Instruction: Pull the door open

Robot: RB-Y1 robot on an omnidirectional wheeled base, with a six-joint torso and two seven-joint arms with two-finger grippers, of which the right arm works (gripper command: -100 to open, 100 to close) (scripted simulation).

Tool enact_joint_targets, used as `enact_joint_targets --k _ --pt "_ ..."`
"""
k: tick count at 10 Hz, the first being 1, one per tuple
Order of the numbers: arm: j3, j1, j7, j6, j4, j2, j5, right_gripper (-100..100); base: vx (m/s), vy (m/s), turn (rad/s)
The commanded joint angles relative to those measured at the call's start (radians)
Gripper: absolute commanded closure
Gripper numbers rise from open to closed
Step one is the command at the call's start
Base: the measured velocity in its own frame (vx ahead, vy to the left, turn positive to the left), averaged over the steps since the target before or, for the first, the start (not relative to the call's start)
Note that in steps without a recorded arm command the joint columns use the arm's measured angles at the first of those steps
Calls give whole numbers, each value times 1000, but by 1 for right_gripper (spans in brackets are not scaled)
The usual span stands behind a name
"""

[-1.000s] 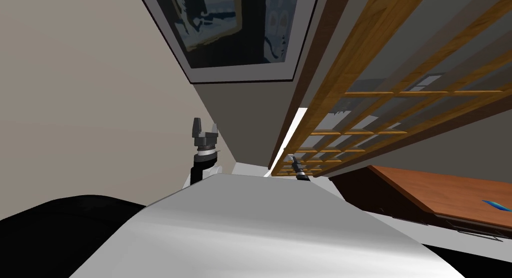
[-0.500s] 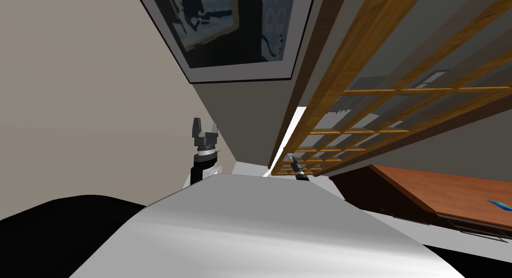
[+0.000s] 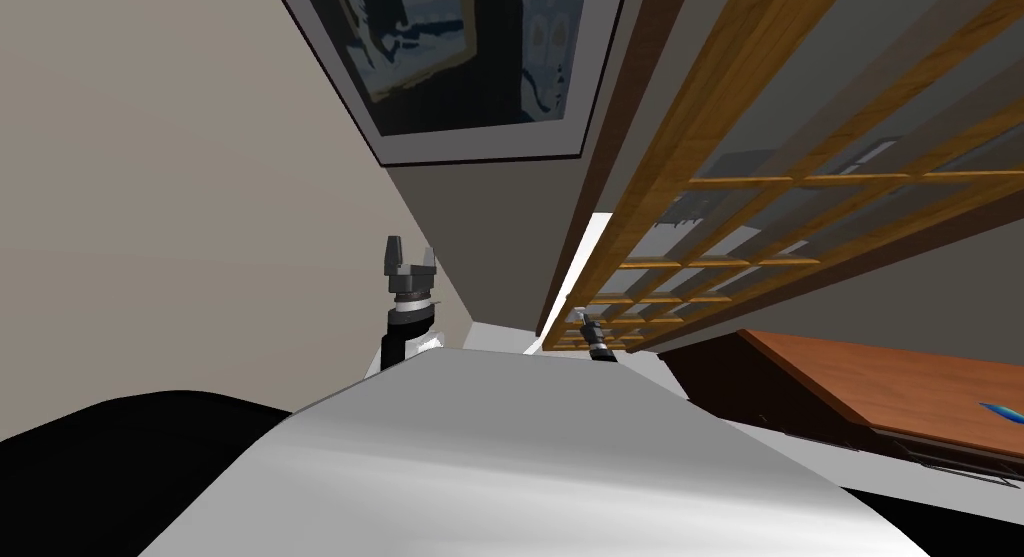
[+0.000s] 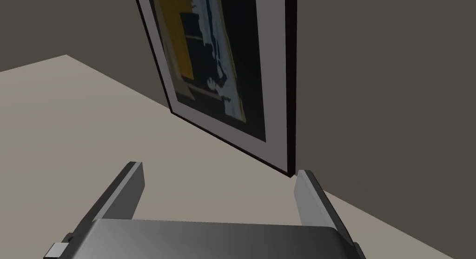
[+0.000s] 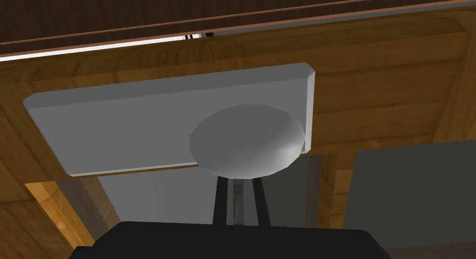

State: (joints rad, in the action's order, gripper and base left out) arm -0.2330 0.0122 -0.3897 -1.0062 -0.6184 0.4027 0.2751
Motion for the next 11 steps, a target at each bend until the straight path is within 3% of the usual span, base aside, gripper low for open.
enact_joint_targets --k 1,2,11 --pt "-28 -3 -50 -2 -23 -19 2 100 -25 -13 -11" --pt "-12 10 -61 14 -26 -4 27 -100 -35 -46 32" --pt "-54 36 -287 33 -89 -14 139 -100 -62 -33 58"
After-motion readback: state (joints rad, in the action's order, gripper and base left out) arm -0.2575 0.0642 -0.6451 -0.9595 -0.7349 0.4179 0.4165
